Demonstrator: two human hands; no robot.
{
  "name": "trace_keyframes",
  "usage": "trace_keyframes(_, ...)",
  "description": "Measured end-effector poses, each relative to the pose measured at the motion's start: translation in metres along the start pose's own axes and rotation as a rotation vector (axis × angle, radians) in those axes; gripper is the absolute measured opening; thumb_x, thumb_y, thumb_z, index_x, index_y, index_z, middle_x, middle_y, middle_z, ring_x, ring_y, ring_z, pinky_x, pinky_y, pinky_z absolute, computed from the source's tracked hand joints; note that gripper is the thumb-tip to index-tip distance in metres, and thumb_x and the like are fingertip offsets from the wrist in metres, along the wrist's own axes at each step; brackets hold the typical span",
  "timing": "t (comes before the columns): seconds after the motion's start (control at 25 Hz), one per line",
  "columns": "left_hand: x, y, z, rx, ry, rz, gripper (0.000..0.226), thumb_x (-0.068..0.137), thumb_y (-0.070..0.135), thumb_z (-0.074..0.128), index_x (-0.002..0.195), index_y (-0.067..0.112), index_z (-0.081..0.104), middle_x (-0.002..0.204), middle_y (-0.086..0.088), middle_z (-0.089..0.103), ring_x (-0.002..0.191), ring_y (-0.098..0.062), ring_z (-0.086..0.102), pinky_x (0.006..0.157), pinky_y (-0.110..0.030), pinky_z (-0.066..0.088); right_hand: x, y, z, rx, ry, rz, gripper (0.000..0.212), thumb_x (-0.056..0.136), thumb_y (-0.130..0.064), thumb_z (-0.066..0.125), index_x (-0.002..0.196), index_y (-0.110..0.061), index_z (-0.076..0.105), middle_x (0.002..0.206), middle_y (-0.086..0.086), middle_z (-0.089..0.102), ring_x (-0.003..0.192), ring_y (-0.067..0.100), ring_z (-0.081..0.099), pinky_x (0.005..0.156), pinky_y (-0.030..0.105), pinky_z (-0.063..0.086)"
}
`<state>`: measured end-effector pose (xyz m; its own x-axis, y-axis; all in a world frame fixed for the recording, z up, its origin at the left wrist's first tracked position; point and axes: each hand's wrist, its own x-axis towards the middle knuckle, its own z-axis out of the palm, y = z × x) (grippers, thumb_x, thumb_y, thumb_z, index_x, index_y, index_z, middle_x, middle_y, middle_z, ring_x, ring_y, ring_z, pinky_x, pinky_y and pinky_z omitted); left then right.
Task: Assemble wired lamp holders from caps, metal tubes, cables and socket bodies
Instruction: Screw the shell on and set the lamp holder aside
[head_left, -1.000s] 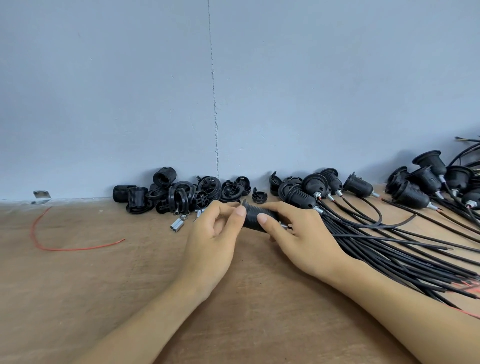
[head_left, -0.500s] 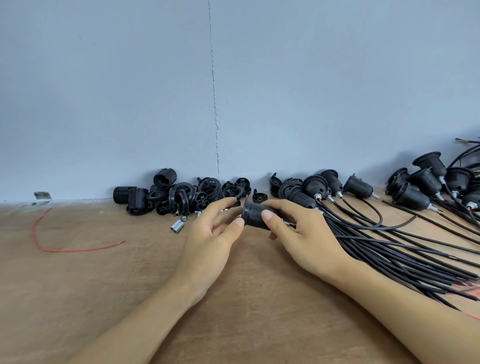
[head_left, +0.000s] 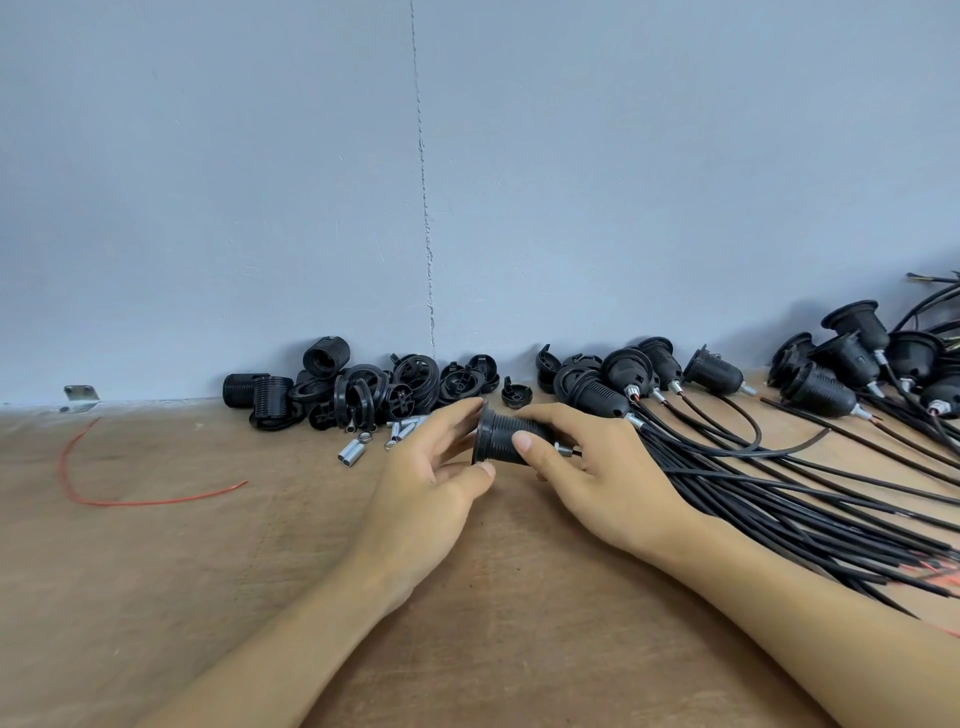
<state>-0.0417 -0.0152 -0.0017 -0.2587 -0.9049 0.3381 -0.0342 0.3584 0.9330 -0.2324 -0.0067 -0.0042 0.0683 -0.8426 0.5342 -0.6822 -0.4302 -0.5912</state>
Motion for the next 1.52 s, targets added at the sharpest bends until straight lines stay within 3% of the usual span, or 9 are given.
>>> trace_keyframes(0.28, 0.000, 0.001, 0.001, -0.073, 0.005, 0.016, 0.039, 0.091, -0.007, 0.066, 0.112, 0.026, 0.069, 0.109, 0.019, 0.075, 0.108, 0.004, 0.067, 0.086, -0.008, 0.049, 0.001, 0.001, 0.000, 0.006, 0.021, 0.025, 0.045, 0.092, -0.061, 0.047, 0.122, -0.034, 0.066, 0.094, -0.021, 0.071, 0.083, 0.000, 0.068, 0.080, 0.025, 0.054)
trace_keyframes(0.4, -0.001, 0.001, 0.000, -0.063, 0.014, 0.018, 0.033, 0.091, -0.002, 0.068, 0.105, 0.027, 0.070, 0.110, 0.021, 0.074, 0.109, 0.004, 0.067, 0.091, -0.016, 0.053, 0.001, 0.001, -0.001, 0.004, 0.030, 0.043, 0.037, 0.095, -0.054, 0.052, 0.122, -0.033, 0.066, 0.092, -0.022, 0.070, 0.082, 0.000, 0.068, 0.080, 0.025, 0.054)
trace_keyframes(0.6, 0.002, -0.006, -0.003, 0.050, 0.087, -0.018, 0.005, 0.091, 0.024, 0.075, 0.090, 0.028, 0.079, 0.123, 0.019, 0.069, 0.115, 0.004, 0.064, 0.106, -0.030, 0.049, 0.000, 0.000, -0.003, -0.002, 0.072, 0.055, 0.040, 0.094, -0.055, 0.053, 0.124, -0.031, 0.065, 0.087, -0.024, 0.067, 0.080, 0.001, 0.068, 0.081, 0.028, 0.054)
trace_keyframes(0.72, 0.001, -0.003, -0.002, 0.174, 0.047, -0.004, 0.035, 0.087, 0.066, 0.055, 0.091, 0.041, 0.079, 0.119, 0.020, 0.069, 0.114, 0.006, 0.061, 0.097, -0.013, 0.042, 0.001, 0.000, -0.003, -0.003, 0.062, 0.054, 0.039, 0.094, -0.054, 0.054, 0.125, -0.032, 0.065, 0.089, -0.023, 0.068, 0.076, 0.002, 0.069, 0.081, 0.032, 0.056)
trace_keyframes(0.8, 0.001, -0.001, -0.002, 0.169, -0.020, -0.011, 0.048, 0.088, 0.076, 0.039, 0.099, 0.049, 0.076, 0.111, 0.022, 0.071, 0.109, 0.009, 0.061, 0.091, -0.009, 0.040, 0.001, -0.001, -0.002, -0.012, 0.036, 0.038, 0.037, 0.095, -0.054, 0.054, 0.123, -0.033, 0.066, 0.085, -0.023, 0.068, 0.072, 0.004, 0.068, 0.080, 0.032, 0.056)
trace_keyframes(1.04, 0.011, -0.006, -0.001, 0.007, -0.018, -0.106, 0.050, 0.083, 0.081, 0.035, 0.095, 0.055, 0.076, 0.108, 0.026, 0.074, 0.112, 0.006, 0.065, 0.109, -0.041, 0.045, 0.000, -0.001, -0.001, -0.079, -0.046, -0.045, 0.036, 0.093, -0.056, 0.051, 0.122, -0.038, 0.063, 0.104, -0.022, 0.071, 0.090, 0.002, 0.067, 0.079, 0.020, 0.050)
trace_keyframes(1.24, 0.008, -0.007, -0.002, -0.032, -0.019, -0.036, 0.063, 0.079, 0.092, 0.037, 0.111, 0.052, 0.074, 0.124, 0.023, 0.070, 0.125, 0.003, 0.058, 0.115, -0.040, 0.039, 0.001, 0.002, -0.002, -0.085, 0.008, 0.019, 0.038, 0.094, -0.055, 0.051, 0.122, -0.034, 0.065, 0.100, -0.020, 0.071, 0.089, 0.001, 0.066, 0.083, 0.027, 0.053)
trace_keyframes(1.36, 0.007, -0.009, -0.002, 0.003, 0.038, -0.039, 0.064, 0.081, 0.089, 0.035, 0.103, 0.047, 0.078, 0.123, 0.023, 0.070, 0.126, 0.004, 0.056, 0.116, -0.039, 0.038, 0.002, 0.003, -0.003, -0.045, 0.062, 0.072, 0.036, 0.093, -0.052, 0.055, 0.122, -0.034, 0.065, 0.093, -0.021, 0.070, 0.085, 0.001, 0.068, 0.084, 0.030, 0.055)
trace_keyframes(1.52, 0.006, -0.011, -0.003, 0.085, 0.064, -0.069, 0.071, 0.080, 0.088, 0.027, 0.091, 0.042, 0.081, 0.110, 0.036, 0.069, 0.113, 0.017, 0.057, 0.110, -0.026, 0.038, 0.001, 0.001, -0.003, -0.039, 0.085, 0.071, 0.041, 0.091, -0.056, 0.053, 0.123, -0.034, 0.065, 0.096, -0.018, 0.072, 0.079, 0.004, 0.070, 0.084, 0.035, 0.056)
